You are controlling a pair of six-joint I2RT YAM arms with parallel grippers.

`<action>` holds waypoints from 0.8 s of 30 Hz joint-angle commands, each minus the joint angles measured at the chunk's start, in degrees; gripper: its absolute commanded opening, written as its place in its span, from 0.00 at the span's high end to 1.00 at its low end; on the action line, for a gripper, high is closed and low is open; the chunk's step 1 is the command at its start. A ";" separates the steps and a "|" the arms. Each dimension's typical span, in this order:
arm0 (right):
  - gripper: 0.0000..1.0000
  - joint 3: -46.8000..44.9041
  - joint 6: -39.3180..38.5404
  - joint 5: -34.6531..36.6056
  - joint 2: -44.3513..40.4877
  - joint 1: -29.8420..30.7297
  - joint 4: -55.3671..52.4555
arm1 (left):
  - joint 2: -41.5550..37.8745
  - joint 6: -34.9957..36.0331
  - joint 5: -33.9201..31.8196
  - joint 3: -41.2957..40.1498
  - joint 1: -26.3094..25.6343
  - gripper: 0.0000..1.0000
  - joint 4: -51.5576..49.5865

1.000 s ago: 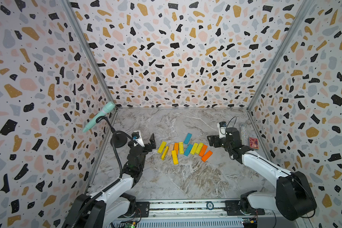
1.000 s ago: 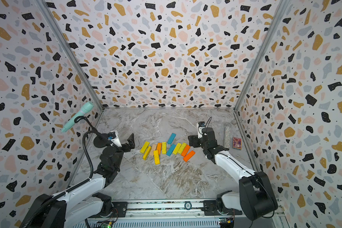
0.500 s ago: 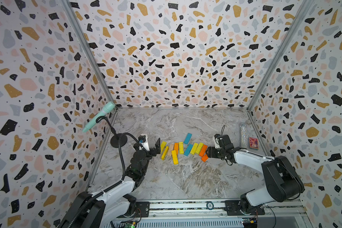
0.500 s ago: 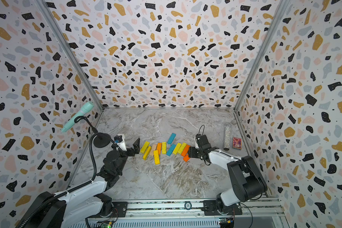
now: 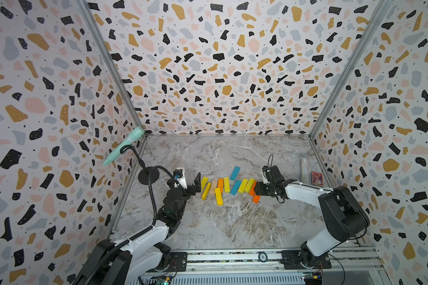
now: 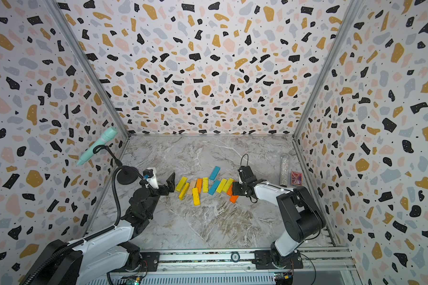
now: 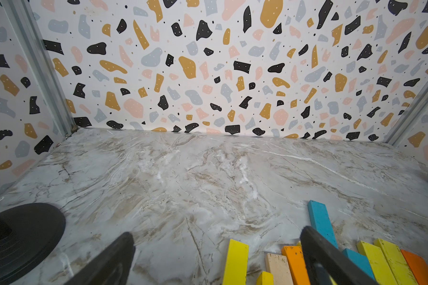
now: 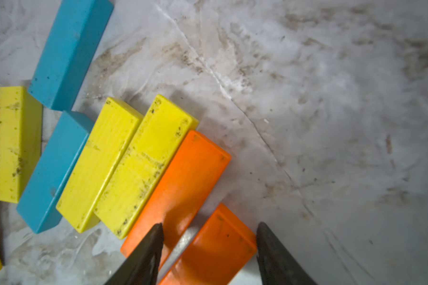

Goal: Assemble the number 6 with building blocks
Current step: Pick up the building block from the center of the board.

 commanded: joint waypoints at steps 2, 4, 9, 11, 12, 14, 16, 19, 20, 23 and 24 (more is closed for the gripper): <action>0.44 1.55 -1.89 5.49 2.19 1.04 -9.78 | -0.79 1.01 0.11 0.82 -0.30 0.01 2.02; 0.44 1.31 -2.26 6.28 2.06 1.14 -11.20 | -0.88 0.96 0.10 0.87 -0.30 0.00 1.95; 0.46 0.11 -2.43 6.52 0.61 1.16 -12.34 | -1.14 1.01 0.04 0.78 -0.34 0.00 1.84; 0.47 -0.18 -2.28 6.44 0.29 1.41 -12.65 | -1.10 1.01 0.03 0.78 -0.34 0.01 1.84; 0.47 -0.20 -2.30 6.63 0.28 1.37 -13.13 | -1.08 0.99 0.03 0.79 -0.37 0.01 1.84; 0.48 -0.28 -2.23 6.80 -0.07 1.39 -13.76 | -1.07 0.93 0.06 0.78 -0.32 0.01 1.84; 0.46 -0.38 -1.97 6.08 -1.21 1.62 -13.97 | -1.06 0.83 0.02 0.87 -0.33 0.01 1.75; 0.41 -0.64 -0.69 4.68 -4.57 3.14 -13.00 | -1.12 0.82 -0.08 0.87 -0.32 0.01 1.75; 0.40 -0.58 -0.08 4.05 -5.66 3.57 -12.72 | -1.08 0.74 -0.11 0.87 -0.36 0.00 1.80; 0.37 -0.13 1.22 3.25 -7.40 5.04 -12.46 | -1.22 0.60 -0.16 0.87 -0.30 0.00 1.68; 0.36 0.08 1.64 3.25 -7.48 5.44 -12.51 | -1.23 0.66 -0.08 0.86 -0.30 0.00 1.64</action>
